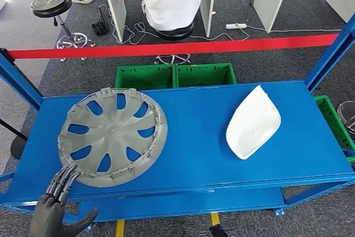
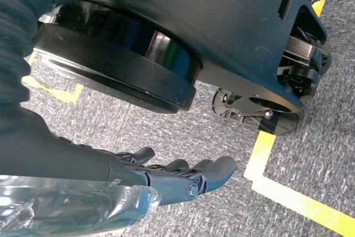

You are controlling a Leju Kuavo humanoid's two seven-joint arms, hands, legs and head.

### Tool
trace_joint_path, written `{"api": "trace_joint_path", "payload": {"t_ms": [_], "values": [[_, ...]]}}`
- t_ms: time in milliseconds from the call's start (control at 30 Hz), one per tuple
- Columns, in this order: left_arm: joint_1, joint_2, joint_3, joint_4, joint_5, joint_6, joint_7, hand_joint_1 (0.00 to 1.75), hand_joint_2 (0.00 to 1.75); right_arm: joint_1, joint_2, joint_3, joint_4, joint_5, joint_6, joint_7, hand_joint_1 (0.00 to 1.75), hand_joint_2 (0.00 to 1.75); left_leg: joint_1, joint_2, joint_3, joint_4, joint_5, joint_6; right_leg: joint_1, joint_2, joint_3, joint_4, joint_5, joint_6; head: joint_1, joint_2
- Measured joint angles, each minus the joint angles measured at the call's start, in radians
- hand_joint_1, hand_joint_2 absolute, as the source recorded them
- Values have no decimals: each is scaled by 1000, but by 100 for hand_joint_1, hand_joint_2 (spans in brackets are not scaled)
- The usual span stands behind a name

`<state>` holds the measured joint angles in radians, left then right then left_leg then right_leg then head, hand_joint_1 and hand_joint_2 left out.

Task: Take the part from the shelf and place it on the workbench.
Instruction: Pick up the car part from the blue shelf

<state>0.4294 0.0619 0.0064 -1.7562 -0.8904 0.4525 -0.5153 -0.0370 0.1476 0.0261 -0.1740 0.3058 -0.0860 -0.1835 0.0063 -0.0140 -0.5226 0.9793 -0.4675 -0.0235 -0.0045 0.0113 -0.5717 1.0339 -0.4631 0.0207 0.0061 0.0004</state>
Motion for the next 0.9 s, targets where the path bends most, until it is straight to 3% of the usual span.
{"api": "trace_joint_path", "payload": {"t_ms": [233,433,600,900], "values": [[-109,20,-2,87,-58,-84,95,0,175,-10,-2,13,-1,35,52,12,0,175,0,0,0,0,2,0,0,0,0,0,2,1,0,0],[-182,37,-3,178,-64,-142,124,0,175,-13,-3,24,-2,47,57,17,0,175,0,0,0,0,2,0,0,0,-1,0,2,1,0,0],[-308,52,-17,321,-79,-217,152,0,175,-22,-4,34,-4,68,66,29,0,175,0,0,-1,1,3,0,-1,-1,0,0,3,1,0,0],[-465,55,-58,481,-103,-249,167,0,175,-29,-6,47,-4,85,72,38,0,175,-1,-1,0,1,4,1,-1,-1,1,0,4,1,0,0]]}}
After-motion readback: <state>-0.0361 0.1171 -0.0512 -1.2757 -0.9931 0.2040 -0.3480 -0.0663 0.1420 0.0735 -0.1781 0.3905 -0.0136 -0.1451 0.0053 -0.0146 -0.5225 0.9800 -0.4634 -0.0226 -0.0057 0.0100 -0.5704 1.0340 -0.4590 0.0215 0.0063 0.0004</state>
